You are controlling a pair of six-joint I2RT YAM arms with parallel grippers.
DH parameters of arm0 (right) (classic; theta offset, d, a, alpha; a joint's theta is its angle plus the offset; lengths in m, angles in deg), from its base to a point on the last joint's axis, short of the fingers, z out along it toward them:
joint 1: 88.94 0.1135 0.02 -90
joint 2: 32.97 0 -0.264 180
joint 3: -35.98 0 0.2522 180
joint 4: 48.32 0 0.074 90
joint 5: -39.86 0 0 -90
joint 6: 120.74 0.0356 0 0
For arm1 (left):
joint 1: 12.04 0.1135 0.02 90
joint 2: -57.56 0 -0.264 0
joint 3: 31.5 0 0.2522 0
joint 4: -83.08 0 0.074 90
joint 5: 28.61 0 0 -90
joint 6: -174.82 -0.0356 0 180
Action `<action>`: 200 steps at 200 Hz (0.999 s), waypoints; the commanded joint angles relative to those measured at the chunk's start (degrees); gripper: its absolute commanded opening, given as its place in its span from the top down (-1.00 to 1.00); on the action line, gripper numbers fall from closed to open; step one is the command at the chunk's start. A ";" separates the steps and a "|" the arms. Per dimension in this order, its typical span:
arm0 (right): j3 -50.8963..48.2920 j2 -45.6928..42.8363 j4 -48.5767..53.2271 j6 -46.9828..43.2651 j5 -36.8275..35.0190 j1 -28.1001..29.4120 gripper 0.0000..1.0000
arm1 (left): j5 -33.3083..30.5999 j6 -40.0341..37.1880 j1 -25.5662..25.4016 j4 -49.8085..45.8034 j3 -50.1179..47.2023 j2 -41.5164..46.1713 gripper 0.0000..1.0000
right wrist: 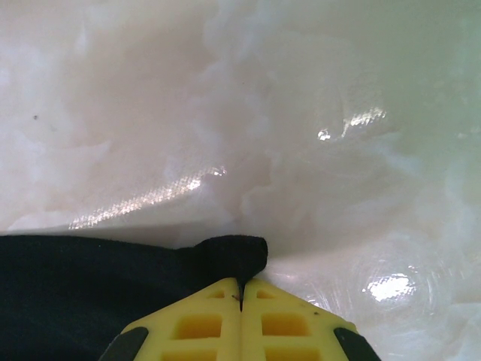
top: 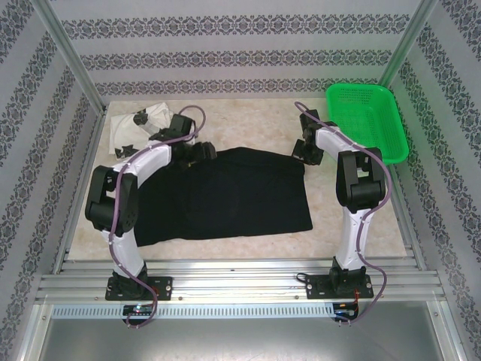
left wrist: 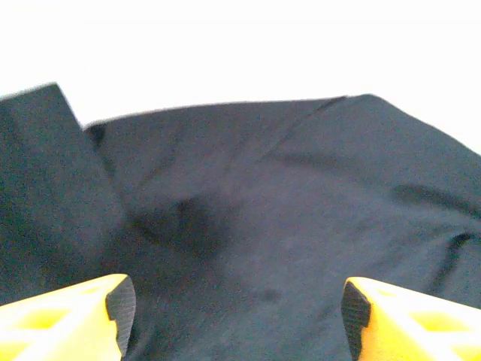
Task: Fold and stack the t-shirts
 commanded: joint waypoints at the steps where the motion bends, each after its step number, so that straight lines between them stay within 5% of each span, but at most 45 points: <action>1: -0.42 0.26 0.45 -0.34 -0.32 -0.26 1.00 | -3.04 -3.81 3.30 -4.89 7.69 0.92 -0.54; 51: -0.16 0.29 0.83 -0.69 0.19 -0.36 1.00 | -7.13 -3.83 7.37 -22.03 19.08 -8.91 -0.46; 141: -0.67 0.52 0.86 -0.94 0.56 -0.22 1.00 | -7.98 -4.01 8.39 -26.00 24.81 -18.32 -0.22; 200: -0.97 0.58 0.48 -0.90 0.82 -0.17 1.00 | -10.68 -2.21 8.55 -26.56 22.45 -13.39 -0.31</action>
